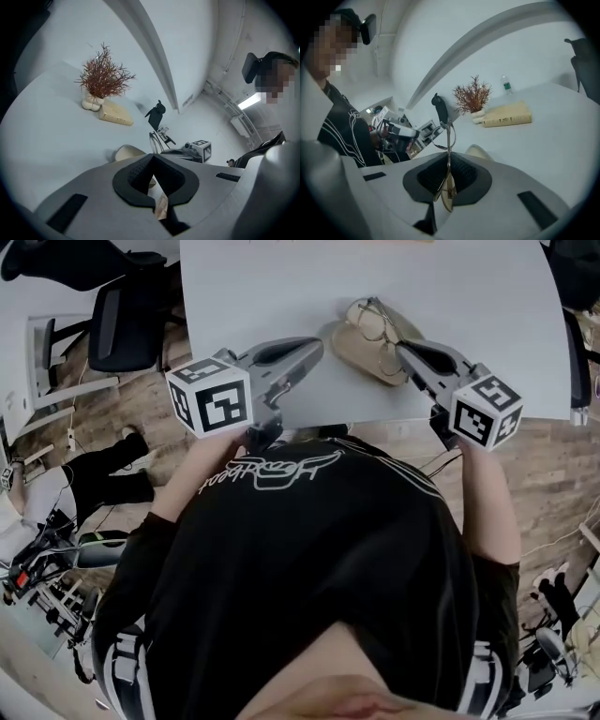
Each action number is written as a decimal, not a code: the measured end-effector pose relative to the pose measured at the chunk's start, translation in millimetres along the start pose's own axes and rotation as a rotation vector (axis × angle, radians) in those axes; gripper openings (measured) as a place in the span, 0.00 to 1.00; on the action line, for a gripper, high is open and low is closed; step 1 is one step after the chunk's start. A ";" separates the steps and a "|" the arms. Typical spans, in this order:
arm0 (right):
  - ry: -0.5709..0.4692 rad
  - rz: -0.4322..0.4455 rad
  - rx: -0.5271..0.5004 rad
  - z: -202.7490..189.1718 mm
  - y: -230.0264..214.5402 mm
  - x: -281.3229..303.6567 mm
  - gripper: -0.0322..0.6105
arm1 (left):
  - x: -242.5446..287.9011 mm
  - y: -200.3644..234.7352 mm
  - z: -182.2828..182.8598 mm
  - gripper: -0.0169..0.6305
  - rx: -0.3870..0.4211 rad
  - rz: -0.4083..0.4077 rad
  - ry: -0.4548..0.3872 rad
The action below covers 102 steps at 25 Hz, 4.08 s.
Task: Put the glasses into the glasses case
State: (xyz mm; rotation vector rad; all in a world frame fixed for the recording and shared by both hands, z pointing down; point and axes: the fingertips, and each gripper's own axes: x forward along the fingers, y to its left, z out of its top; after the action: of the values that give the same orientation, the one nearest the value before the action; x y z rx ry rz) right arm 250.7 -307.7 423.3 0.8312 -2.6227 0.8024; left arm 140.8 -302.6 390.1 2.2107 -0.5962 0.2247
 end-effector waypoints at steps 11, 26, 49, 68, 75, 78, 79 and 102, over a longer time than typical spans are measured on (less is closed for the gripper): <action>0.236 0.037 -0.141 -47.3 -10.1 28.4 0.09 | -3.9 24.0 -13.5 0.04 -0.050 0.056 -0.003; 0.348 0.062 -0.158 -72.8 -14.5 45.1 0.09 | -4.6 39.7 -18.8 0.04 -0.088 0.069 -0.022; 0.515 -0.108 -0.182 -87.3 -31.8 63.3 0.09 | -47.9 73.4 -34.3 0.04 -0.180 0.112 -0.081; 0.506 -0.143 -0.135 -87.6 -36.2 68.0 0.09 | -78.9 74.3 -51.8 0.04 -0.202 0.126 -0.097; 0.405 -0.190 -0.079 -73.1 -39.3 63.8 0.21 | -89.7 70.2 -58.5 0.04 -0.195 0.116 -0.099; 0.319 -0.244 -0.092 -56.1 -38.1 55.3 0.22 | -94.4 66.4 -61.1 0.04 -0.183 0.106 -0.099; 0.271 -0.262 -0.106 -46.3 -35.1 50.9 0.22 | -96.7 63.6 -61.0 0.04 -0.177 0.103 -0.099; -0.331 -0.234 -0.280 26.7 255.7 -46.3 0.15 | -209.7 -105.2 -68.7 0.04 0.158 -0.110 -0.187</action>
State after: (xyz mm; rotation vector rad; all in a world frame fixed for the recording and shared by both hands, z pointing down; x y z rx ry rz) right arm 132.5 -128.5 274.4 1.2439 -2.7500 0.2440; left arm 11.8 -120.4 290.7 2.4274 -0.5710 0.0077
